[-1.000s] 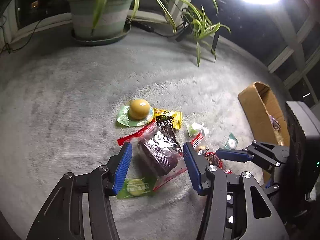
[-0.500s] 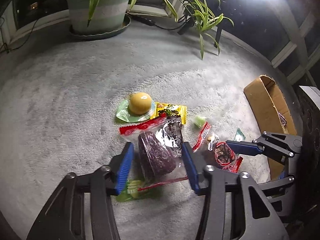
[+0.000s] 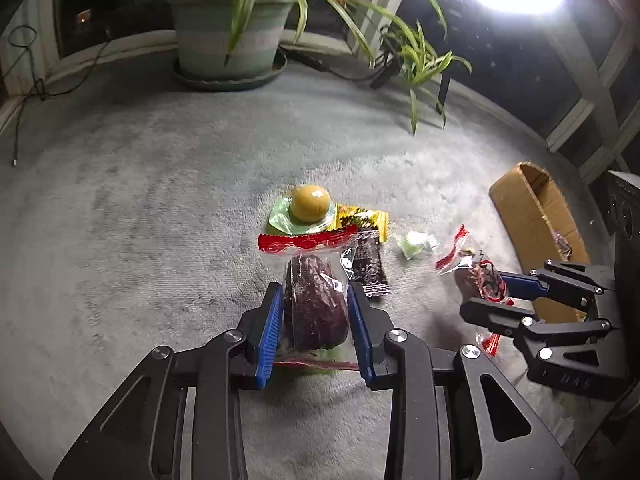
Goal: Organize snacks
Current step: 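Carry both pastries into the cardboard box and open both tools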
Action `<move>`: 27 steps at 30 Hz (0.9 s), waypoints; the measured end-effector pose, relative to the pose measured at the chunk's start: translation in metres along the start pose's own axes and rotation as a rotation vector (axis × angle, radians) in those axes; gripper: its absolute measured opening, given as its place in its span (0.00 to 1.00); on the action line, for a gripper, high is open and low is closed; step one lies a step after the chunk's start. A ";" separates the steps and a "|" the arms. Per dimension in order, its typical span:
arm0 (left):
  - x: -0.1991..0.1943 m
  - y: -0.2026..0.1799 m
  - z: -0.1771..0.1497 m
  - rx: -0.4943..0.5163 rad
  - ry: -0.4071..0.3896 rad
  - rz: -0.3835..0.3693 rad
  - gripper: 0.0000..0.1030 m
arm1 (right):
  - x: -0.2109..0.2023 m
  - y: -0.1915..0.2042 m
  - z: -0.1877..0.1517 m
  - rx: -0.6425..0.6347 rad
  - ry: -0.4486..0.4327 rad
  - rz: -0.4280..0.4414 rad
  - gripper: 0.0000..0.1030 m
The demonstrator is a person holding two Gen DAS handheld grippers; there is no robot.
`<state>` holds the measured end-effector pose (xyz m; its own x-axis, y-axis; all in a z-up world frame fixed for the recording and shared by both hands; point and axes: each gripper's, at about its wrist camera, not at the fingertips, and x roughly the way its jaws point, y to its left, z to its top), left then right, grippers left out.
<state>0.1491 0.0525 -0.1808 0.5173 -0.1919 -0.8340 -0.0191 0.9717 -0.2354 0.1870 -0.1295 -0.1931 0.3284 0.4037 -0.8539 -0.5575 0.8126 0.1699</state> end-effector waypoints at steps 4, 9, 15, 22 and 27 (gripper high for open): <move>-0.014 -0.007 0.000 -0.007 -0.031 -0.020 0.30 | -0.027 -0.008 -0.006 0.032 -0.057 0.008 0.35; -0.027 -0.026 0.002 0.003 -0.063 -0.068 0.30 | -0.063 -0.025 -0.016 0.074 -0.127 -0.015 0.35; -0.033 -0.067 0.005 0.044 -0.084 -0.144 0.30 | -0.104 -0.065 -0.041 0.159 -0.191 -0.068 0.35; -0.026 -0.131 0.006 0.111 -0.080 -0.248 0.30 | -0.143 -0.119 -0.085 0.266 -0.228 -0.150 0.35; -0.013 -0.179 0.004 0.157 -0.056 -0.315 0.30 | -0.153 -0.151 -0.110 0.331 -0.216 -0.183 0.35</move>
<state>0.1485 -0.1183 -0.1257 0.5234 -0.4817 -0.7029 0.2782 0.8763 -0.3934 0.1368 -0.3606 -0.1425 0.5702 0.2908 -0.7683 -0.2123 0.9556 0.2042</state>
